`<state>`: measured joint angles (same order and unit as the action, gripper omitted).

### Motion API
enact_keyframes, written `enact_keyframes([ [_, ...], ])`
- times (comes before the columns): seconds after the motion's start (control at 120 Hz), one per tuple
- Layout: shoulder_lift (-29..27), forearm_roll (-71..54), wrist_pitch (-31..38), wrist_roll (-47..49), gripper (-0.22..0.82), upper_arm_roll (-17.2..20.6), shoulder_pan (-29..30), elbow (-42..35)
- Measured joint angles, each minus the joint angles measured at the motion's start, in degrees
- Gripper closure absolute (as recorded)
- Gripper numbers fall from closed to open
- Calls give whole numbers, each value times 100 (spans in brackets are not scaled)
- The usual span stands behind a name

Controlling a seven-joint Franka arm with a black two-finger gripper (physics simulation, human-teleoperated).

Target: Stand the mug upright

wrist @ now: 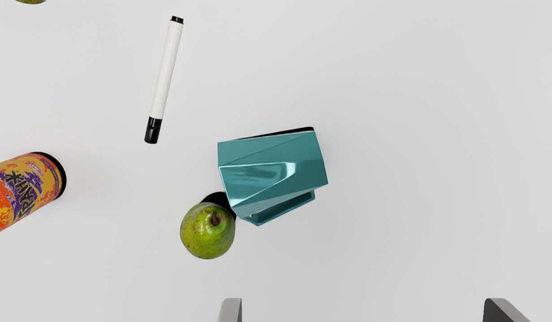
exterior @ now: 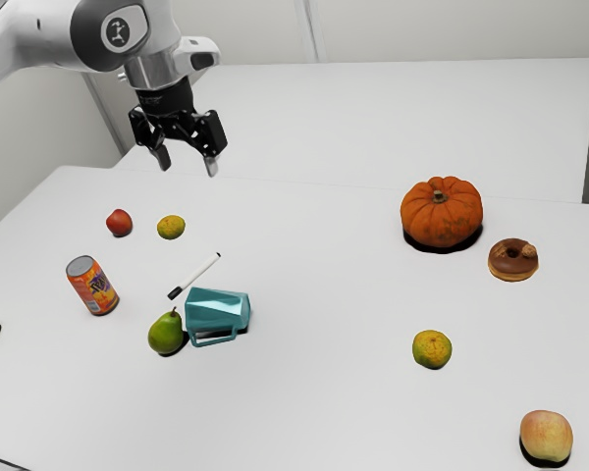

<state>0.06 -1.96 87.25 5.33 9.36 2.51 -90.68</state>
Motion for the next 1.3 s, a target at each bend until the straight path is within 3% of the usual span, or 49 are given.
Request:
enact_keyframes([
  [0.408,-446,138,3,10,2,-26,95,-440],
  [0.742,-526,776,85,-233,2,-79,1097,-992],
  [1.3,-454,2209,1775,-1803,2,-567,1300,-2661],
])
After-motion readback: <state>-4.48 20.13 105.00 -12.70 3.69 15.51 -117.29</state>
